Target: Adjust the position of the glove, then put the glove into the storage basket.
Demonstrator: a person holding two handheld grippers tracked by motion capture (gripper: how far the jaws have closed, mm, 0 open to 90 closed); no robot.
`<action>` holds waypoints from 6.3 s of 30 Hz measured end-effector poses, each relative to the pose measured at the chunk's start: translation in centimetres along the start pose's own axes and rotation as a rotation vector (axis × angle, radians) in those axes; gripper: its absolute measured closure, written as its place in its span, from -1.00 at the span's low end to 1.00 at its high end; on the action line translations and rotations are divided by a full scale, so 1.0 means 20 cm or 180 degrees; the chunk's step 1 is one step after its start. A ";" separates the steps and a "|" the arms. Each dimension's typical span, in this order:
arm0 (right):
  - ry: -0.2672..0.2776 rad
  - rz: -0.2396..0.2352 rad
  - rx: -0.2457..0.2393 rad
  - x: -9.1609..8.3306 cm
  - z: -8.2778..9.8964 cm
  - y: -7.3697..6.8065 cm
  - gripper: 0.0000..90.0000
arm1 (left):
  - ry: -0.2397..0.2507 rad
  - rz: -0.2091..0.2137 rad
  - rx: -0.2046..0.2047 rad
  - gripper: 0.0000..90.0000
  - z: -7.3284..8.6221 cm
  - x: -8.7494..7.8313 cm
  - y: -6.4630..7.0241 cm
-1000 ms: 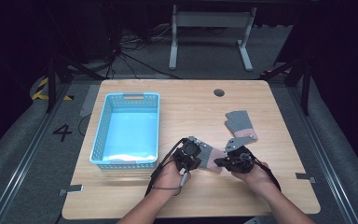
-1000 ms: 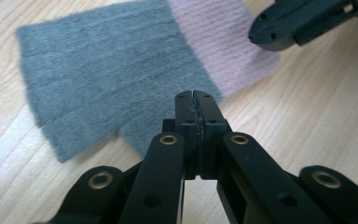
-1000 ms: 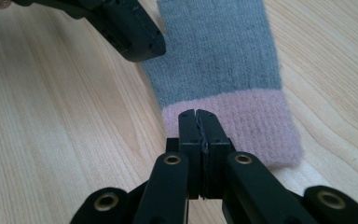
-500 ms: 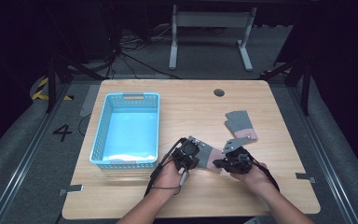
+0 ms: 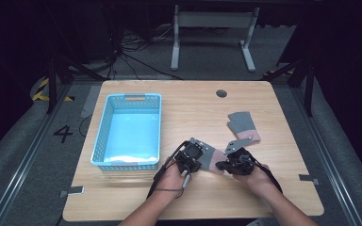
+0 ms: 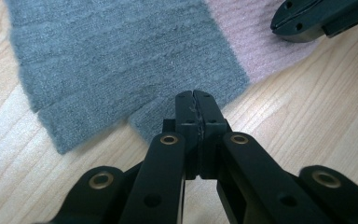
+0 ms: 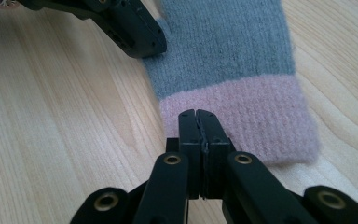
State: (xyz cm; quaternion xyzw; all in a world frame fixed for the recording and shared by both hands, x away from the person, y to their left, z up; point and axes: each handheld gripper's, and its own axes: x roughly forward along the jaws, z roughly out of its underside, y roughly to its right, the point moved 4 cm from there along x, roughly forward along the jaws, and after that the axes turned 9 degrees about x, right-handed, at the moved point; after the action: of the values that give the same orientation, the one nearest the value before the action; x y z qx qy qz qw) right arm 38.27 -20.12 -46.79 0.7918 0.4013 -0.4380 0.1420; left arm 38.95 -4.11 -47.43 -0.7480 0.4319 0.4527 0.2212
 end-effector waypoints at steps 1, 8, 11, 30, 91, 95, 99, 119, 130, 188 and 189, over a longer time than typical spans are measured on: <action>0.0000 0.0010 0.0000 0.00 0.00 0.00 1.00 | -0.0005 0.0008 0.0005 0.99 0.00 0.00 0.00; -0.0001 0.0052 0.0013 0.00 0.00 0.01 1.00 | -0.0055 0.0076 0.0050 0.99 0.00 0.01 0.03; 0.0008 0.0069 0.0039 0.00 0.00 0.03 1.00 | -0.0081 0.0114 0.0079 0.99 0.00 0.02 0.05; 0.0032 0.0164 0.0170 -0.03 0.02 0.12 1.00 | 0.0069 0.0249 0.0167 0.99 -0.03 -0.04 0.11; 0.0479 0.0342 0.0615 -0.34 -0.09 0.26 0.61 | 0.0457 -0.0003 0.0172 0.17 -0.03 -0.40 0.00; 0.0506 0.0438 0.0684 -0.35 -0.13 0.32 0.55 | 0.0494 0.0000 0.0176 0.15 -0.03 -0.43 0.00; 0.0505 0.0505 0.0743 -0.36 -0.15 0.38 0.52 | 0.0498 -0.0006 0.0172 0.11 -0.01 -0.45 -0.01; 0.0252 0.0884 0.1216 -0.24 -0.19 0.70 0.34 | 0.0504 0.0030 0.0194 0.04 0.01 -0.47 -0.03; 0.0079 0.1000 0.1412 -0.16 -0.16 0.81 0.31 | 0.0489 0.0059 0.0223 -0.01 0.01 -0.47 -0.03; 0.0064 0.1092 0.1293 -0.21 -0.19 0.79 0.92 | 0.0494 0.0025 0.0257 -0.04 0.01 -0.47 -0.03; 0.0080 0.1083 0.1265 -0.23 -0.20 0.78 0.92 | 0.0498 0.0024 0.0256 -0.04 0.01 -0.47 -0.03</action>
State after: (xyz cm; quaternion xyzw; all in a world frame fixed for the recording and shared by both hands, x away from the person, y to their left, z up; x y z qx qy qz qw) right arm 51.09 -30.13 -42.86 0.8656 0.1703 -0.4682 0.0503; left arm 37.26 0.47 -39.40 -0.7700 0.4686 0.3760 0.2149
